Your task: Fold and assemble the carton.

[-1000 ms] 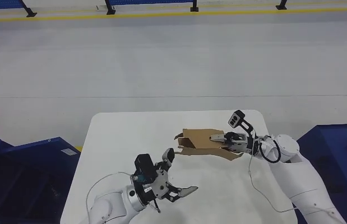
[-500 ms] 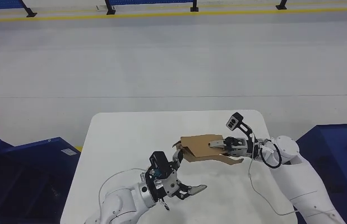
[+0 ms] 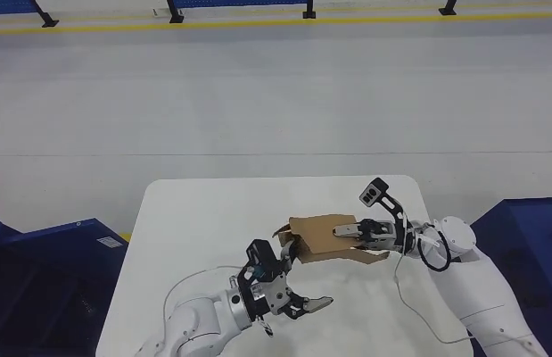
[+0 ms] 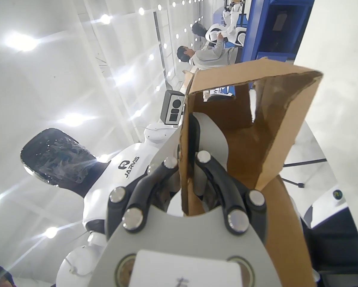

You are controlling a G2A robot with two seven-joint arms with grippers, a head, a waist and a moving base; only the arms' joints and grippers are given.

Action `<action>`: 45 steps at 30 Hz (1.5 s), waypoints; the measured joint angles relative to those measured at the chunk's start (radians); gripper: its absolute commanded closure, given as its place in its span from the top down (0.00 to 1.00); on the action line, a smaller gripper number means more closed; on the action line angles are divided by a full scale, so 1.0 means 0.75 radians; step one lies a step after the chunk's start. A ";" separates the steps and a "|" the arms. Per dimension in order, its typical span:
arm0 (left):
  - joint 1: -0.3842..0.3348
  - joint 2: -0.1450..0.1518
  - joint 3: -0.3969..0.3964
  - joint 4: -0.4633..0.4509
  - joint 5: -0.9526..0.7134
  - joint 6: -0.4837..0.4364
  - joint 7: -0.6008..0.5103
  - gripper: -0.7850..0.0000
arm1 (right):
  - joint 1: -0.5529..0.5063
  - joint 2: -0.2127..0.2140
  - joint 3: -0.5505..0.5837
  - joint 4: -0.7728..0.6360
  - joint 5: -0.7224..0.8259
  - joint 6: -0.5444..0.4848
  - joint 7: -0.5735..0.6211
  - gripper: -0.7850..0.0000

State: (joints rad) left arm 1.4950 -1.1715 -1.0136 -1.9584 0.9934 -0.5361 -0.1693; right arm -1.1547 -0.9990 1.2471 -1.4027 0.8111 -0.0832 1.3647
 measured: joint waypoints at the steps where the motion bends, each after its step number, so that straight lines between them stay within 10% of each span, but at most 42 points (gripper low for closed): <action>1: -0.001 0.000 0.000 0.000 -0.002 -0.001 -0.003 1.00 | 0.000 0.000 0.001 -0.001 -0.002 -0.006 0.000 0.00; 27: 0.045 0.028 -0.100 -0.048 -0.173 -0.094 -0.003 1.00 | 0.037 -0.004 0.032 0.073 0.072 0.059 0.076 0.00; 36: 0.169 0.070 -0.258 -0.121 -0.624 -0.197 -0.183 1.00 | 0.044 0.000 0.076 0.164 0.323 0.204 0.229 0.00; 45: 0.161 0.071 -0.203 -0.060 -0.808 -0.140 -0.237 1.00 | 0.004 -0.013 0.035 0.067 0.350 0.226 0.220 0.00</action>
State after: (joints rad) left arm 1.6155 -1.1180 -1.1659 -2.0036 0.3871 -0.6408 -0.3474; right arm -1.1518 -1.0089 1.2737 -1.3521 1.0740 0.0866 1.5295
